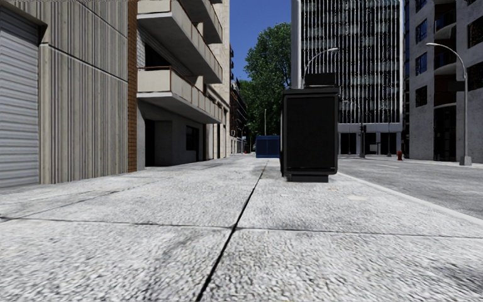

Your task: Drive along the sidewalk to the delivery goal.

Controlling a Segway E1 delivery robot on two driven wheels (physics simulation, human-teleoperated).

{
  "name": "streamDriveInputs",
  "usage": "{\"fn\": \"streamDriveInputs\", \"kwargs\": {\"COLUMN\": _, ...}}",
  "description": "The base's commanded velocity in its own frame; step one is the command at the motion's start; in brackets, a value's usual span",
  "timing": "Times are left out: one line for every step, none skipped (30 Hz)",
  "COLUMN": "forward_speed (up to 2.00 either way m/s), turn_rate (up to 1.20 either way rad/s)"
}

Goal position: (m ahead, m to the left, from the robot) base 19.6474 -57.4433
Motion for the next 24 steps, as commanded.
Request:
{"fn": "streamDriveInputs", "kwargs": {"forward_speed": 2.00, "turn_rate": 0.00}}
{"fn": "streamDriveInputs", "kwargs": {"forward_speed": 2.00, "turn_rate": 0.00}}
{"fn": "streamDriveInputs", "kwargs": {"forward_speed": 2.00, "turn_rate": 0.00}}
{"fn": "streamDriveInputs", "kwargs": {"forward_speed": 2.00, "turn_rate": 0.00}}
{"fn": "streamDriveInputs", "kwargs": {"forward_speed": 2.00, "turn_rate": 0.00}}
{"fn": "streamDriveInputs", "kwargs": {"forward_speed": 2.00, "turn_rate": 0.00}}
{"fn": "streamDriveInputs", "kwargs": {"forward_speed": 2.00, "turn_rate": 0.00}}
{"fn": "streamDriveInputs", "kwargs": {"forward_speed": 2.00, "turn_rate": 0.00}}
{"fn": "streamDriveInputs", "kwargs": {"forward_speed": 2.00, "turn_rate": 0.00}}
{"fn": "streamDriveInputs", "kwargs": {"forward_speed": 2.00, "turn_rate": 0.00}}
{"fn": "streamDriveInputs", "kwargs": {"forward_speed": 2.00, "turn_rate": 0.00}}
{"fn": "streamDriveInputs", "kwargs": {"forward_speed": 2.00, "turn_rate": 0.00}}
{"fn": "streamDriveInputs", "kwargs": {"forward_speed": 2.00, "turn_rate": 0.00}}
{"fn": "streamDriveInputs", "kwargs": {"forward_speed": 2.00, "turn_rate": 0.00}}
{"fn": "streamDriveInputs", "kwargs": {"forward_speed": 2.00, "turn_rate": 0.00}}
{"fn": "streamDriveInputs", "kwargs": {"forward_speed": 2.00, "turn_rate": 0.00}}
{"fn": "streamDriveInputs", "kwargs": {"forward_speed": 2.00, "turn_rate": 0.00}}
{"fn": "streamDriveInputs", "kwargs": {"forward_speed": 2.00, "turn_rate": 0.00}}
{"fn": "streamDriveInputs", "kwargs": {"forward_speed": 2.00, "turn_rate": 0.00}}
{"fn": "streamDriveInputs", "kwargs": {"forward_speed": 2.00, "turn_rate": 0.00}}
{"fn": "streamDriveInputs", "kwargs": {"forward_speed": 2.00, "turn_rate": 0.00}}
{"fn": "streamDriveInputs", "kwargs": {"forward_speed": 2.00, "turn_rate": 0.00}}
{"fn": "streamDriveInputs", "kwargs": {"forward_speed": 2.00, "turn_rate": 0.00}}
{"fn": "streamDriveInputs", "kwargs": {"forward_speed": 2.00, "turn_rate": 0.00}}
